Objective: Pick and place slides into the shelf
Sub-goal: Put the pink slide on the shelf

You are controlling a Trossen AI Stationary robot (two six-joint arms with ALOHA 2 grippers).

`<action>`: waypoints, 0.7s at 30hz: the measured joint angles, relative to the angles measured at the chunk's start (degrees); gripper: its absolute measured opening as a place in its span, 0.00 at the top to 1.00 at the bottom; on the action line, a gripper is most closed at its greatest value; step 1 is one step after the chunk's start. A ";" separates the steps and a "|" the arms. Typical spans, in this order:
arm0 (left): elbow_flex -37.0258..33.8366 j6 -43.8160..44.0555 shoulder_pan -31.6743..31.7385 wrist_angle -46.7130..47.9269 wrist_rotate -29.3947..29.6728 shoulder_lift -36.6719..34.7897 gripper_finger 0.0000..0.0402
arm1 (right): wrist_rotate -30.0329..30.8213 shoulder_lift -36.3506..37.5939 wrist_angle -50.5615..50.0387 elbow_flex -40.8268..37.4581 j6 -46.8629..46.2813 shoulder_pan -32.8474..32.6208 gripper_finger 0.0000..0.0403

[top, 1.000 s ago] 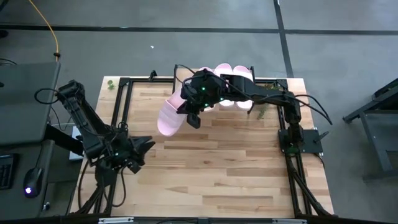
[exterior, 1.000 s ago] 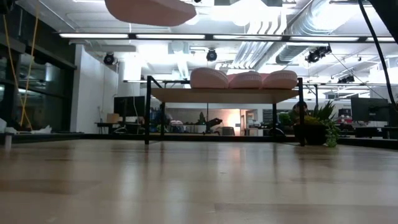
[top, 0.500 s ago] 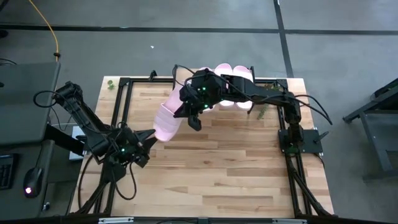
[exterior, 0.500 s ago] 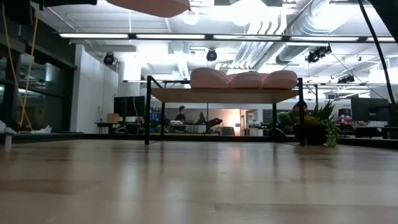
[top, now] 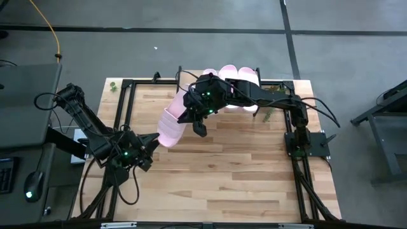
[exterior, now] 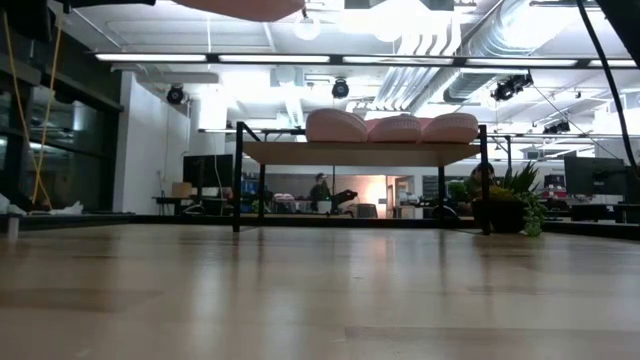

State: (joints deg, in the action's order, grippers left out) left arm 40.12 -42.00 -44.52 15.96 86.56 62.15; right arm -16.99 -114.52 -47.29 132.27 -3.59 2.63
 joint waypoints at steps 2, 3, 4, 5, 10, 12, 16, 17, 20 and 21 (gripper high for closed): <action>0.00 -0.08 0.85 -0.02 0.00 0.00 0.48 | 0.27 0.00 0.23 0.00 0.23 -0.44 1.00; 0.00 -0.01 1.34 -0.08 0.00 0.00 0.48 | 0.31 0.00 0.49 0.00 0.54 -0.64 1.00; 0.00 0.08 1.91 -0.11 -0.10 0.00 0.48 | 0.46 0.00 0.80 0.00 0.65 -0.84 1.00; 0.00 0.16 2.63 -0.32 -0.71 0.00 0.48 | 0.56 0.00 1.14 0.00 0.65 -1.00 1.00; 0.00 -2.11 5.96 -7.06 -7.25 0.00 0.48 | 0.28 -0.62 2.09 -0.02 0.63 -1.59 1.00; 0.00 -3.86 6.44 -9.76 -8.60 -0.02 0.49 | 0.22 -1.09 2.43 -0.04 0.65 -1.59 1.00; 0.00 -5.13 6.37 -10.44 -9.30 -0.02 0.50 | 0.22 -1.33 2.45 -0.04 0.67 -1.57 1.00; 0.00 -5.16 6.37 -10.45 -9.19 -0.02 0.50 | 0.22 -1.33 2.50 -0.04 0.89 -1.53 1.00; 0.00 -5.24 6.30 -10.45 -9.14 -0.02 0.53 | 0.24 -1.33 2.54 -0.04 0.94 -1.49 1.00; 0.00 -5.43 6.32 -10.49 -9.12 -0.02 0.54 | 0.24 -1.33 2.65 -0.04 0.93 -1.48 1.00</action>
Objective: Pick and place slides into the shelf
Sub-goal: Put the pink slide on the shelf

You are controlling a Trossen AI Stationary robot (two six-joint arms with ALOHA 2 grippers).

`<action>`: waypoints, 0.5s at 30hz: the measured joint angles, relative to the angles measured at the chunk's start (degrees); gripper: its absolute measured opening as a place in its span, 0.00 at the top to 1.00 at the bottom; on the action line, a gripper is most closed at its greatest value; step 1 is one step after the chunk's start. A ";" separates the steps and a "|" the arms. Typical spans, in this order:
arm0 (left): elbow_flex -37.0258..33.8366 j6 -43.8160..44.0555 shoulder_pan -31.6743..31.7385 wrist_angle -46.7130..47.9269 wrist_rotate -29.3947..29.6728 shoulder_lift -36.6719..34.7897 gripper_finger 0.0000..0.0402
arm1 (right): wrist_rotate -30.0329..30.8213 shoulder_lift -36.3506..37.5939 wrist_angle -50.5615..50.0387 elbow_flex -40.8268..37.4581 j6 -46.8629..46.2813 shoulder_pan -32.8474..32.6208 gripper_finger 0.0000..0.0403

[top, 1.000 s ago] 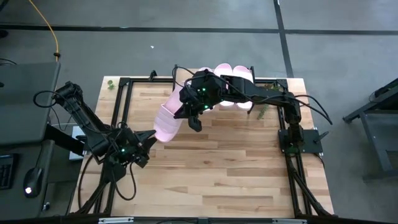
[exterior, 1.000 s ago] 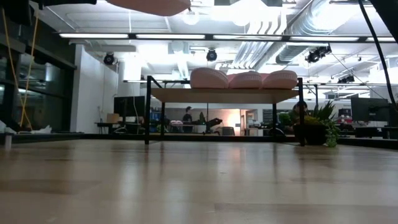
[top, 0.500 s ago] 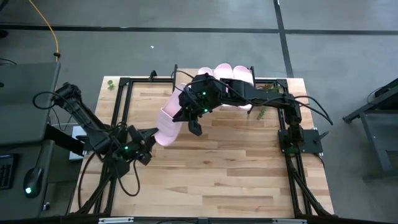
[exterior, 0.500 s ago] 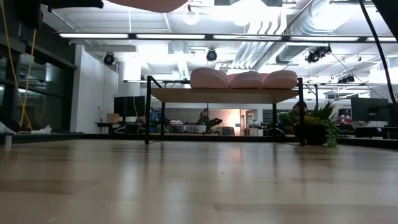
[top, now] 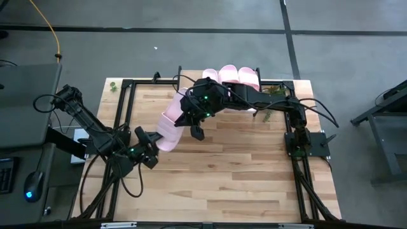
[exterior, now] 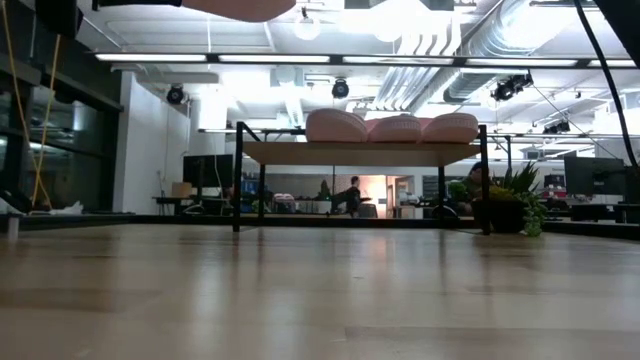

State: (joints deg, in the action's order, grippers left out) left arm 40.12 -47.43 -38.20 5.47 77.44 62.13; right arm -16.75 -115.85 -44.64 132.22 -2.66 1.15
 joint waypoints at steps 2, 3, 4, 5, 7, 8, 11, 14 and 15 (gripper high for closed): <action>0.00 -0.14 -0.02 -0.13 0.07 0.00 0.57 | 0.00 0.00 0.12 0.00 0.04 0.00 1.00; 0.00 -0.14 -0.02 -0.23 0.09 0.01 0.58 | 0.00 -0.17 0.15 0.00 0.04 0.00 1.00; 0.00 -0.24 -0.02 -0.57 0.10 0.00 0.60 | -0.01 -0.31 0.30 0.00 0.01 0.00 1.00; 0.00 -0.46 -0.02 -1.18 0.10 0.00 0.63 | 0.01 -0.42 0.30 0.00 0.03 0.00 1.00; 0.00 -1.20 -0.02 -2.83 0.10 0.00 0.68 | 0.04 -0.48 0.31 0.00 0.11 0.00 1.00; 0.00 -1.63 -0.02 -3.30 0.13 0.01 0.71 | 0.02 -0.63 0.53 0.04 0.11 0.02 1.00; -0.02 -2.31 -0.04 -4.11 0.01 0.02 0.80 | 0.19 -0.87 0.54 0.04 0.11 0.07 1.00; -0.02 -2.45 -0.07 -4.63 -0.06 0.02 0.89 | 0.51 -0.87 0.57 0.04 0.17 0.13 1.00; -0.02 -2.53 -0.07 -4.57 -0.04 0.02 0.91 | 1.05 -0.87 0.50 0.04 0.17 0.13 1.00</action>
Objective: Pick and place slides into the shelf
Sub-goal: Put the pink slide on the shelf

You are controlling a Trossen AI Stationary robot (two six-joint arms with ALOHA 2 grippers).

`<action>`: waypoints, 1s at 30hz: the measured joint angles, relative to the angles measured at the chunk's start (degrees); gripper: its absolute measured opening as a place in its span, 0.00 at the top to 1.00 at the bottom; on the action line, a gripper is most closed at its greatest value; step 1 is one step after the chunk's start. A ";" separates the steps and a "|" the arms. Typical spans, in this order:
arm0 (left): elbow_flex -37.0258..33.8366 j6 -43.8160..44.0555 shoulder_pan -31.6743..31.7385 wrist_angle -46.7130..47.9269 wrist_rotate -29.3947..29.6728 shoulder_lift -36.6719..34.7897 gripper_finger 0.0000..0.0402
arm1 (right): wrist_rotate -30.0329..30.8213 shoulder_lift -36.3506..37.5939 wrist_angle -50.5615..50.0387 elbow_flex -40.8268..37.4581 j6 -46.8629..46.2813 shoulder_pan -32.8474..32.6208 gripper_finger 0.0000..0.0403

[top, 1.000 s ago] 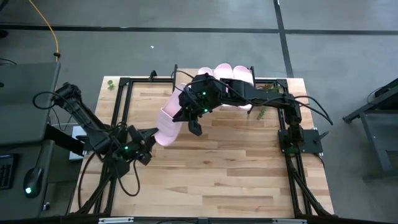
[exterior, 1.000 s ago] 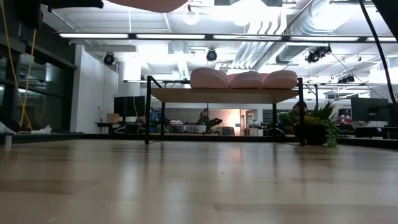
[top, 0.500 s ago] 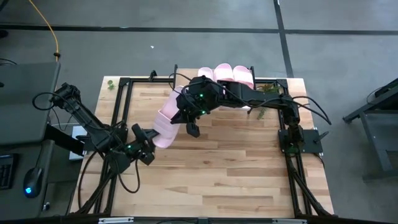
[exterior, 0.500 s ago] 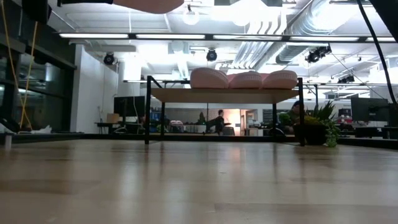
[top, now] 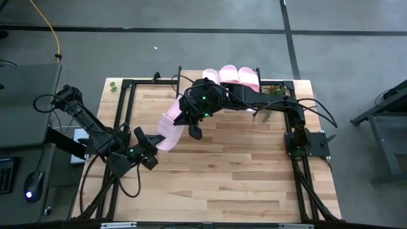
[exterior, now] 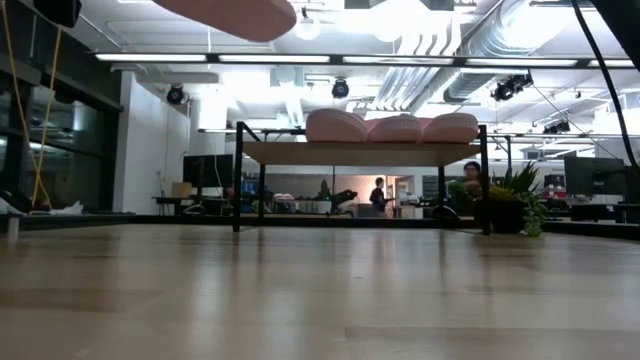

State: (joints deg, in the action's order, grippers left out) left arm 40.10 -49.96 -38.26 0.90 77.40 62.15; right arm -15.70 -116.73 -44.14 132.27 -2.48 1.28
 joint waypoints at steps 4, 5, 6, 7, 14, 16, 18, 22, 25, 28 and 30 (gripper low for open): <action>0.00 -0.28 0.02 -0.04 0.30 0.00 0.93 | 2.19 0.00 -0.09 0.00 0.00 0.00 0.99; 0.00 -0.28 0.02 -0.01 0.27 0.00 0.93 | 2.19 0.00 -0.12 0.00 -0.01 0.14 0.98; 0.00 -0.28 0.02 -0.04 0.29 0.00 0.92 | 2.18 0.00 -0.13 0.00 -0.02 0.20 0.98; 0.00 -0.28 0.02 -0.06 0.31 0.00 0.91 | 2.18 0.00 -0.14 0.00 -0.02 0.20 0.97; 0.00 -0.36 0.04 0.01 1.51 0.00 0.91 | 2.62 0.00 -0.30 0.00 -0.09 0.40 0.92; 0.00 -0.35 0.04 0.01 1.51 0.00 0.93 | 2.76 0.00 -0.73 0.00 -0.19 0.60 0.89; 0.00 -0.33 0.04 0.02 1.56 0.00 0.93 | 4.23 0.00 -1.31 0.00 -0.28 0.70 0.86; 0.00 -0.20 0.07 0.07 1.59 0.00 0.91 | 7.34 0.00 -2.33 0.00 -0.14 0.72 0.78; 0.00 -0.21 0.04 0.07 1.60 0.00 0.89 | 10.17 0.00 -3.02 0.04 -0.06 0.68 0.73; 0.00 -0.18 0.07 0.07 1.77 0.00 0.90 | 14.06 0.00 -3.59 0.04 0.33 0.85 0.69; 0.00 -0.18 0.07 0.07 1.80 0.00 0.92 | 15.86 0.00 -3.75 0.04 0.63 1.27 0.68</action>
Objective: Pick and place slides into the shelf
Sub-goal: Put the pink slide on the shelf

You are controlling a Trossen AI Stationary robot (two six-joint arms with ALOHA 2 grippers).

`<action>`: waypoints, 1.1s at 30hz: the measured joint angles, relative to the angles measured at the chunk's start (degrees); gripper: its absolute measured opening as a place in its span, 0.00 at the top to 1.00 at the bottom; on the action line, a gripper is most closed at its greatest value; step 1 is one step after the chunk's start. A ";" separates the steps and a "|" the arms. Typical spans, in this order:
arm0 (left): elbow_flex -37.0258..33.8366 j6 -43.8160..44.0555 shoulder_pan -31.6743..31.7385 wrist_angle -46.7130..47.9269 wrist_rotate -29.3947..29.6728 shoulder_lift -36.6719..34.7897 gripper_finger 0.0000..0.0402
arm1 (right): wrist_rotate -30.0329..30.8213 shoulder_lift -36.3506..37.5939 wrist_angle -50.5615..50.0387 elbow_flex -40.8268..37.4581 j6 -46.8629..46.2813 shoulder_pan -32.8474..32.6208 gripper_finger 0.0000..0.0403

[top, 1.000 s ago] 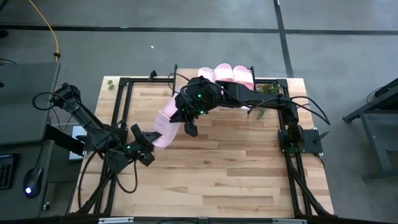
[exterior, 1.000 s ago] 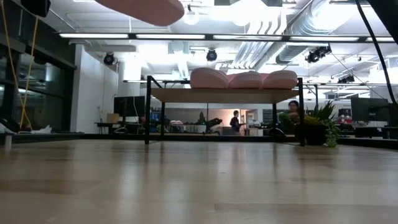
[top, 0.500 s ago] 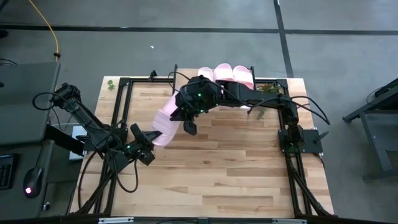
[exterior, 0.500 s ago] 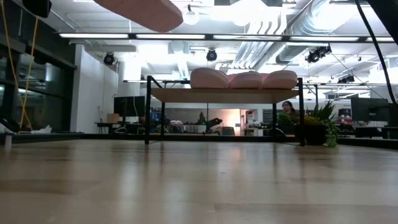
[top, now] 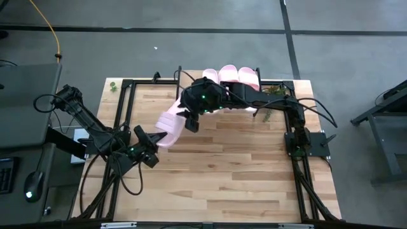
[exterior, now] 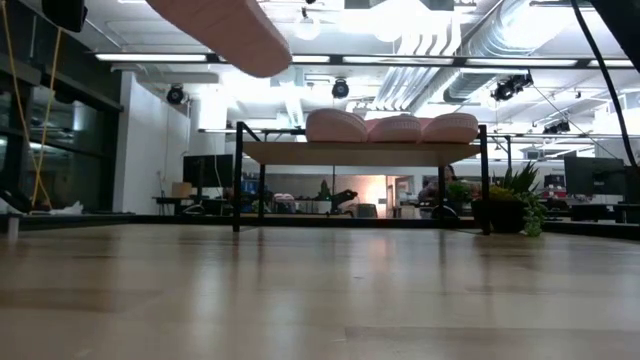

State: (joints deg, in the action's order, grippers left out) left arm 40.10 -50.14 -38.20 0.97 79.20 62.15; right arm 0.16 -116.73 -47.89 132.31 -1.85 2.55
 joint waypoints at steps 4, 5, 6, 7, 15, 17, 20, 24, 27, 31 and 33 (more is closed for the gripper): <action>0.00 -0.05 -0.07 -0.13 -0.05 -0.02 0.93 | 4.61 0.00 -0.98 0.00 -0.58 0.93 0.66; 0.00 -0.01 -0.07 -0.11 -0.13 0.00 0.92 | 6.30 0.00 -1.35 0.00 -0.64 1.14 0.66; 0.00 0.01 -0.07 -0.03 -0.17 0.00 0.91 | 8.11 0.08 -1.93 0.00 -0.68 1.33 0.66; 0.00 0.01 -0.04 -0.02 -0.17 0.00 0.90 | 9.93 0.18 -2.88 0.00 -0.68 1.47 0.66; 0.00 0.45 0.11 -0.09 0.02 0.00 0.93 | 24.86 2.36 -12.92 0.00 -4.43 1.96 0.66; 0.00 0.53 1.27 -0.11 -0.51 0.00 0.92 | 26.02 2.83 -15.23 0.00 -5.64 1.90 0.66; 0.00 1.72 4.09 -0.26 -1.95 0.00 0.91 | 25.97 3.80 -17.46 0.00 -6.30 1.16 0.66; 0.00 2.57 9.28 -0.67 -6.75 0.78 0.91 | 25.94 4.79 -20.78 0.00 -7.88 -0.30 0.66; -0.04 1.96 12.48 -1.11 -7.47 1.81 0.91 | 25.99 4.87 -24.03 0.00 -9.03 -1.77 0.66; 0.02 1.57 16.09 -1.61 -9.10 4.01 0.90 | 26.87 4.87 -27.12 0.00 -11.17 -4.28 0.66; 0.01 0.82 17.26 -2.66 -9.87 5.27 0.90 | 27.71 4.87 -28.57 0.00 -12.04 -5.71 0.66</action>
State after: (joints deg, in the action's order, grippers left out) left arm 40.11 -49.32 -20.93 -1.69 69.33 67.42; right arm 27.87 -111.85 -76.45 132.31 -13.89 -3.16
